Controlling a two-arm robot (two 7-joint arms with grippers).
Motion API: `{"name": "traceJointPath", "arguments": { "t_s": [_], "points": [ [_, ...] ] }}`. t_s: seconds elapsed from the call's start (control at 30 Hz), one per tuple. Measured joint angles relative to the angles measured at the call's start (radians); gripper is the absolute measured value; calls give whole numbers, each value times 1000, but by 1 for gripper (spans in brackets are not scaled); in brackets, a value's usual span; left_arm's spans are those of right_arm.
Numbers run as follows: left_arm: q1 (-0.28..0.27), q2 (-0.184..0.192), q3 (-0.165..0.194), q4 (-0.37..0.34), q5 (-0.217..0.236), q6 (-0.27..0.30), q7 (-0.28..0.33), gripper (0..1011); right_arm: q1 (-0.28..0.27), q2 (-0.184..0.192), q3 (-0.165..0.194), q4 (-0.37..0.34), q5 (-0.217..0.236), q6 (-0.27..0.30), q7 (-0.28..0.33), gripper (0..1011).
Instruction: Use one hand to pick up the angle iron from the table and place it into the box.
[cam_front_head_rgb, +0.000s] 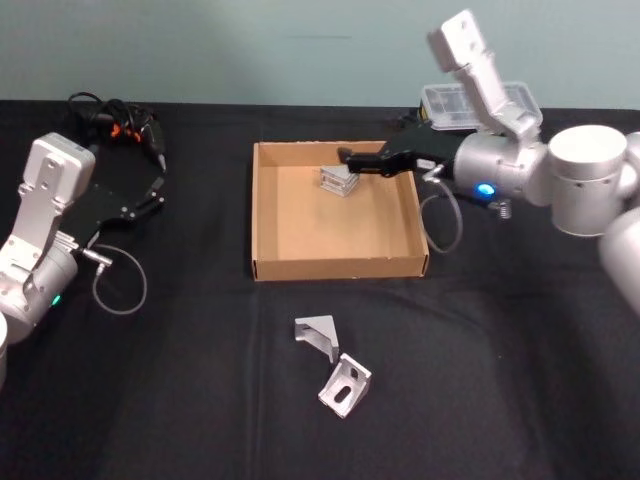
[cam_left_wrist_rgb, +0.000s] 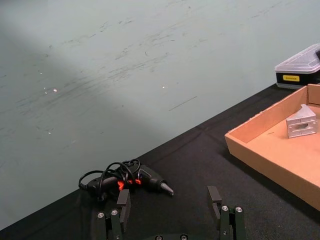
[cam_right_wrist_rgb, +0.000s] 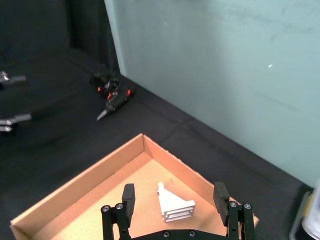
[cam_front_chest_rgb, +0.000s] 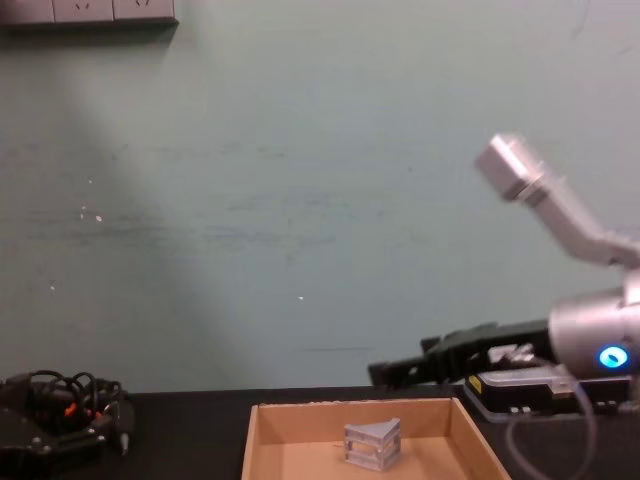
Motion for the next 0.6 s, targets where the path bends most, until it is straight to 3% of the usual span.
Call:
{"name": "traceJointPath", "arguments": {
  "t_s": [0.4, 0.6],
  "points": [
    [0, 0, 0, 0, 0, 0, 0, 1000, -225, 191, 118, -454, 126, 108, -41, 1000],
    [0, 0, 0, 0, 0, 0, 0, 1000, -319, 261, 159, -608, 187, 166, -47, 1000]
  ]
}}
